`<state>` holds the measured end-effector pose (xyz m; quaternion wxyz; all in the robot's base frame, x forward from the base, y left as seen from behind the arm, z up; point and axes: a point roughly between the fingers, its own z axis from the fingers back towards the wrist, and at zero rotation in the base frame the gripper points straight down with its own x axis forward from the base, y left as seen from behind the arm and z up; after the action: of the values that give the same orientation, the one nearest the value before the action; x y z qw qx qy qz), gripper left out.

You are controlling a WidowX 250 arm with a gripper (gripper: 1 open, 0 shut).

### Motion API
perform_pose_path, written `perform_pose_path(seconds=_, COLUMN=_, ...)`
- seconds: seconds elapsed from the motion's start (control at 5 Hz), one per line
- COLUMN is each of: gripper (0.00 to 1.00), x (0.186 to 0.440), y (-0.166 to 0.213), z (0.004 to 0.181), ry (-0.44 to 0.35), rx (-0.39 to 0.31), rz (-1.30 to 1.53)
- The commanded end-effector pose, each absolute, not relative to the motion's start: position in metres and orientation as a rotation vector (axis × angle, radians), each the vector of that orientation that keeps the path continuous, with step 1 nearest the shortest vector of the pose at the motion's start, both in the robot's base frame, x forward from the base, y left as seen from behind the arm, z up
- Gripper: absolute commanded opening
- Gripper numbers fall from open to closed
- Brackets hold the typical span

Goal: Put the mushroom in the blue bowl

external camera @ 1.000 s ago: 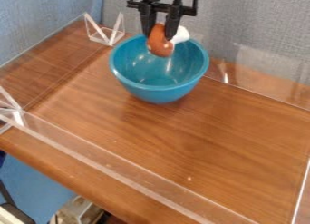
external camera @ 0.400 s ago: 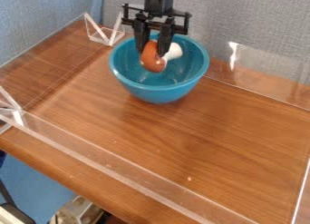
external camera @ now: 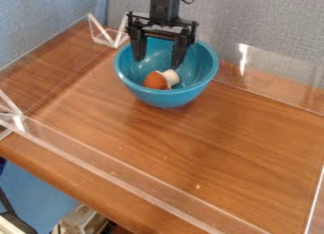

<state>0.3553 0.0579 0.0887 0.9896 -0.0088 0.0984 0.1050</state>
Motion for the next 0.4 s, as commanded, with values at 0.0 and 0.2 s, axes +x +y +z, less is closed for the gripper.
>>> perform_pose_path(seconds=0.0, gripper=1.0, x=0.361, y=0.054, z=0.098, ry=0.142, rx=-0.005, rz=0.202)
perform_pose_path(seconds=0.2, gripper=1.0, x=0.365, y=0.049, z=0.087, ry=0.148, rx=0.001, rz=0.194)
